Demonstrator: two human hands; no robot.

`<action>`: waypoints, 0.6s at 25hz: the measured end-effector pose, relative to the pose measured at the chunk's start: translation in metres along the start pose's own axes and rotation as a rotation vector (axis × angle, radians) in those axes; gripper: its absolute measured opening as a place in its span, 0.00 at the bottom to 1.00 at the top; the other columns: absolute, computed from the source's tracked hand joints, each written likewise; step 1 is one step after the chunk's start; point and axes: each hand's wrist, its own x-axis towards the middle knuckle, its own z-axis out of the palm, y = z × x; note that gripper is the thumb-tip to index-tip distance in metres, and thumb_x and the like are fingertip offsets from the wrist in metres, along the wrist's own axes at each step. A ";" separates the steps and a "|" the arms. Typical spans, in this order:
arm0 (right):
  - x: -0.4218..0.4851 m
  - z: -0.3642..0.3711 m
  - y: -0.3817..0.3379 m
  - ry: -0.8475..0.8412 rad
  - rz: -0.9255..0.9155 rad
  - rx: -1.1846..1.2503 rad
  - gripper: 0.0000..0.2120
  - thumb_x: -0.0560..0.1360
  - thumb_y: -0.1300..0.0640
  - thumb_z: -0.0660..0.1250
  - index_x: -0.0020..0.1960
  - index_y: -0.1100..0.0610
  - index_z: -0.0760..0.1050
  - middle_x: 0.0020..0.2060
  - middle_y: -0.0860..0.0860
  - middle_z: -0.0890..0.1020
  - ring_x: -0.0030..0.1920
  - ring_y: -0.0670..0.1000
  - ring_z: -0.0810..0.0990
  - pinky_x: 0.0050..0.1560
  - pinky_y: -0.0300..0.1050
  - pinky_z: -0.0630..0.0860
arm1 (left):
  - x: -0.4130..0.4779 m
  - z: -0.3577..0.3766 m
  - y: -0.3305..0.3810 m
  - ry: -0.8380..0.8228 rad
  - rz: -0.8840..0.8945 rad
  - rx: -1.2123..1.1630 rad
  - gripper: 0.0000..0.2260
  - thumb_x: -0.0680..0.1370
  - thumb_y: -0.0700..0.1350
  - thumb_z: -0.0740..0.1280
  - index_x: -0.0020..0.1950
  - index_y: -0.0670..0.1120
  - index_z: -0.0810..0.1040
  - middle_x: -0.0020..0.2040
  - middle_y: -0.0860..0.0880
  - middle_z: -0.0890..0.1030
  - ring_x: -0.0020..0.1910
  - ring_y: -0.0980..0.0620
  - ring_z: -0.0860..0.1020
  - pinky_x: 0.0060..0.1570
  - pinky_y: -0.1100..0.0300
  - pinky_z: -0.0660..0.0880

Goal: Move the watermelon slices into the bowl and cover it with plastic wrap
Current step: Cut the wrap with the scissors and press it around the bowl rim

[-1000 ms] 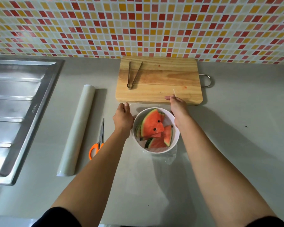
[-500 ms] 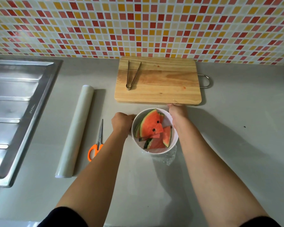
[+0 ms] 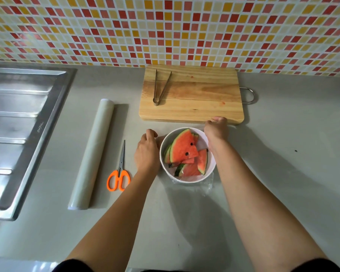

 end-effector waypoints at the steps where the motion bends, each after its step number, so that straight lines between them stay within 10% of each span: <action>1: 0.000 0.000 0.000 -0.007 0.002 0.002 0.16 0.74 0.62 0.58 0.61 0.57 0.68 0.57 0.57 0.77 0.46 0.52 0.74 0.44 0.42 0.70 | -0.002 0.001 -0.003 -0.002 0.018 0.046 0.08 0.78 0.42 0.60 0.56 0.44 0.67 0.55 0.43 0.75 0.46 0.44 0.72 0.38 0.53 0.64; 6: 0.001 0.000 -0.001 -0.021 -0.011 -0.004 0.16 0.73 0.62 0.59 0.61 0.57 0.68 0.57 0.57 0.77 0.45 0.52 0.74 0.44 0.41 0.69 | 0.008 -0.013 -0.020 0.173 -0.007 -0.363 0.08 0.79 0.42 0.58 0.52 0.42 0.76 0.49 0.46 0.79 0.50 0.43 0.77 0.41 0.63 0.67; 9: 0.001 0.000 -0.002 -0.033 0.006 -0.004 0.16 0.74 0.61 0.59 0.61 0.56 0.68 0.57 0.56 0.77 0.44 0.51 0.73 0.42 0.41 0.68 | 0.010 -0.021 0.003 -0.145 0.033 -1.060 0.22 0.81 0.57 0.48 0.63 0.47 0.74 0.61 0.49 0.78 0.61 0.54 0.76 0.61 0.66 0.69; 15: 0.000 -0.001 -0.001 0.013 0.004 0.056 0.16 0.75 0.61 0.58 0.62 0.57 0.67 0.58 0.56 0.76 0.43 0.50 0.73 0.42 0.41 0.68 | -0.007 -0.007 0.020 -0.413 -0.034 -1.075 0.30 0.78 0.64 0.41 0.64 0.51 0.75 0.60 0.55 0.80 0.58 0.56 0.78 0.57 0.58 0.74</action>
